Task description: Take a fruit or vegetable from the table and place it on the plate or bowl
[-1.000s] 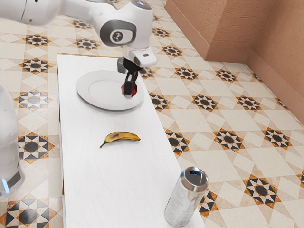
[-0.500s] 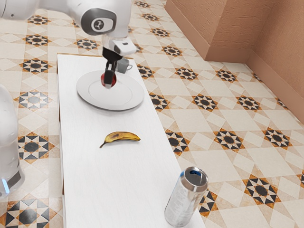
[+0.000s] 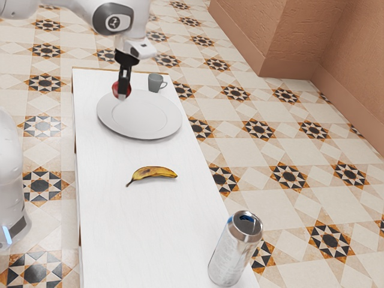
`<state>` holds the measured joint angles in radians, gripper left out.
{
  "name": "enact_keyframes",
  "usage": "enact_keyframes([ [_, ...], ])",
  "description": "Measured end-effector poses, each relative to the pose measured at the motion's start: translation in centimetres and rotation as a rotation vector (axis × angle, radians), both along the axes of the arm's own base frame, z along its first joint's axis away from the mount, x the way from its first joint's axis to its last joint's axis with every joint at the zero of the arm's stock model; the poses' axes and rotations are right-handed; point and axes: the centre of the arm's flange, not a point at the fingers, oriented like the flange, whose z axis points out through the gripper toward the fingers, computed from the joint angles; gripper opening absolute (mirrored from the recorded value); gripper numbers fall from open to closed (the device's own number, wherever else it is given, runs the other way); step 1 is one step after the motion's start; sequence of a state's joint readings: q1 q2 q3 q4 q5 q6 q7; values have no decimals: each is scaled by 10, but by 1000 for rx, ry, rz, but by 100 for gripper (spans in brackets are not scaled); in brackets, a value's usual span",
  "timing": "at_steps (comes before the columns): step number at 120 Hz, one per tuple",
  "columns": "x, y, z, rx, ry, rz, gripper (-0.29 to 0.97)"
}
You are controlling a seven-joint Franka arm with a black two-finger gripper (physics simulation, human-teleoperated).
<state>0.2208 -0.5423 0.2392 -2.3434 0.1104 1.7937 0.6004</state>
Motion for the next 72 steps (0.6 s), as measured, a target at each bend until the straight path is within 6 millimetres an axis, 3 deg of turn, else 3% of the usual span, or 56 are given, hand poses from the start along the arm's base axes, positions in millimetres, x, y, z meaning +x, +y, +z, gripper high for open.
enact_keyframes([
  [23,0,23,-9,20,11,24,34],
  [72,36,39,-31,55,25,14,34],
])
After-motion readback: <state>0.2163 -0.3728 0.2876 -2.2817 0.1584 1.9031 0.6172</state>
